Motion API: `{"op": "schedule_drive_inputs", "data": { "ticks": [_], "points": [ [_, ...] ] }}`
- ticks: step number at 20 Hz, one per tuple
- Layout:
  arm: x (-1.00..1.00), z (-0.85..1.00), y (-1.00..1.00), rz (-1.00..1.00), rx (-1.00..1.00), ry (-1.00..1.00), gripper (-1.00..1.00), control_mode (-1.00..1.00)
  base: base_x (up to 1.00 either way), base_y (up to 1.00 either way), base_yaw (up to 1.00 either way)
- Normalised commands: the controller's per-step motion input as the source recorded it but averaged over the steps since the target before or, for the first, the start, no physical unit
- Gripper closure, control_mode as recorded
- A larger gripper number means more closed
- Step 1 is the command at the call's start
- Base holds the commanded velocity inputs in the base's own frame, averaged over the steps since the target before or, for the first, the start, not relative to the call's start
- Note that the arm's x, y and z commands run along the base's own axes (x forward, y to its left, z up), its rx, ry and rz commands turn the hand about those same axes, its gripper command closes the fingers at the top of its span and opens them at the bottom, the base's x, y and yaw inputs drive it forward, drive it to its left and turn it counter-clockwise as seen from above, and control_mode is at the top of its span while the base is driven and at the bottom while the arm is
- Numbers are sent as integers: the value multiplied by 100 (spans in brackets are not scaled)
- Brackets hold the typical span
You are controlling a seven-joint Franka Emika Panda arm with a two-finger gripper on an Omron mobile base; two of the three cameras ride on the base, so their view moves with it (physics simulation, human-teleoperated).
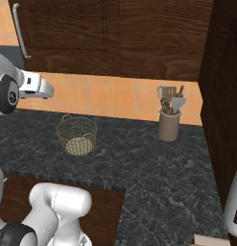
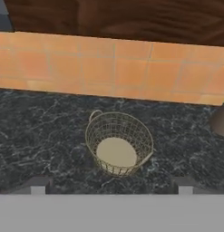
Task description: Open the cabinet, pick up the bread from the cabinet and place it in the basket. Then move the basket to the dining counter.
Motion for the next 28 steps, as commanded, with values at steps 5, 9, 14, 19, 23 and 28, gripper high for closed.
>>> {"op": "schedule_drive_inputs", "data": {
  "ticks": [5, 9, 14, 19, 23, 28],
  "points": [
    [-3, 84, 72, -9, 4, -15, -100, -100, 0, 0, 0],
    [4, 26, 48, 0, 1, -27, -100, -100, 0, 0, 0],
    [37, 35, 44, 0, 6, -2, -100, -100, 0, 0, 0],
    [44, 63, 8, 0, 9, 5, -100, -100, 0, 0, 0],
    [50, 33, 23, 0, 5, -1, -100, -100, 0, 0, 0],
    [56, 4, 11, 0, 0, -3, -100, -100, 0, 0, 0]
  ]
}}
